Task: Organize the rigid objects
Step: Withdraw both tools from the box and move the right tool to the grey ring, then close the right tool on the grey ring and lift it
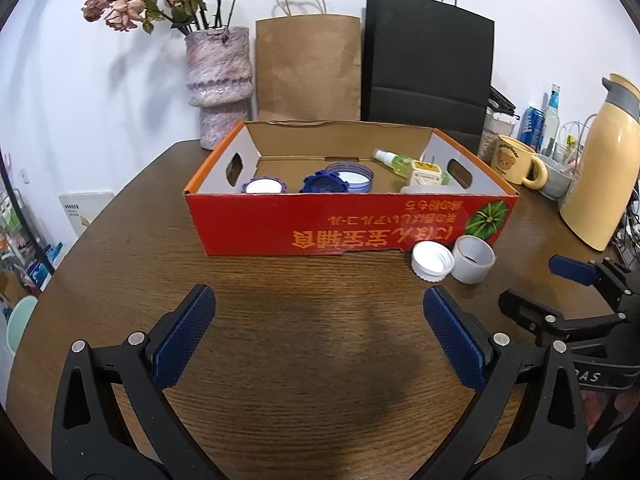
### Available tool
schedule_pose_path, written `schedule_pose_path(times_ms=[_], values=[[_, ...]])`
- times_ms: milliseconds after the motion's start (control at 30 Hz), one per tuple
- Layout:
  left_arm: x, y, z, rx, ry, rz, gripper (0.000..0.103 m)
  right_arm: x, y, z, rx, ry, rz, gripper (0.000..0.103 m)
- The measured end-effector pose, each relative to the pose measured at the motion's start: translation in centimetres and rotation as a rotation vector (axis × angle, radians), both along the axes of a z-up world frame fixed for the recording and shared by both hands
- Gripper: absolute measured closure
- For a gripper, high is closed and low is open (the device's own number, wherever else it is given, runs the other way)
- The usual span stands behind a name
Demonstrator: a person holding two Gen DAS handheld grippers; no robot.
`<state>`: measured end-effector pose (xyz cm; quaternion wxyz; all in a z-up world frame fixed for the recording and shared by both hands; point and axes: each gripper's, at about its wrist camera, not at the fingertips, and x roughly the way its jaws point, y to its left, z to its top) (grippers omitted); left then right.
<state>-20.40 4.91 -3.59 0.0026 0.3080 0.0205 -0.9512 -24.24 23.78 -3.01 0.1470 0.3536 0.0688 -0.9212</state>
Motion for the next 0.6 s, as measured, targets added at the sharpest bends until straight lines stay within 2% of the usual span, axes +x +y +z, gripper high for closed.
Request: schedule_pose_path(times_ms=[267,300,333,367,400,467,533,567,600], values=[[-0.5,-0.5,-0.2,0.006,-0.015,0.017,0.0,-2.9,-0.9,-0.8,0.01,-0.037,-0.018,0.01],[-0.5,-0.5,-0.2,0.006,-0.016,0.017,0.0,-3.3,-1.1,-0.8,0.014,-0.039,-0.02,0.012],[-0.6,-0.6,-0.3,0.007,-0.018,0.016,0.0,-3.5,-1.2,-0.9,0.016,-0.044,-0.018,0.016],[-0.6,-0.6,-0.3,0.006,-0.02,0.016,0.0,-3.8,-1.4,-1.0,0.015,-0.052,-0.015,0.028],[-0.6,-0.6,-0.3,0.005,-0.021,0.016,0.0,-4.1,-1.5,-1.1,0.013,-0.061,-0.013,0.033],[-0.7,-0.6,-0.4,0.004,-0.024,0.018,0.0,-4.6,-1.7,-1.3,0.013,-0.08,-0.007,0.035],[-0.7,-0.6,-0.4,0.005,-0.027,0.017,0.0,-4.9,-1.9,-1.4,0.01,-0.085,0.0,0.046],[-0.7,-0.6,-0.5,0.004,-0.028,0.018,0.0,-5.0,-2.0,-1.5,0.009,-0.092,0.007,0.056],[-0.7,-0.6,-0.5,0.003,-0.029,0.017,0.0,-5.0,-2.2,-1.5,0.013,-0.094,0.012,0.057]])
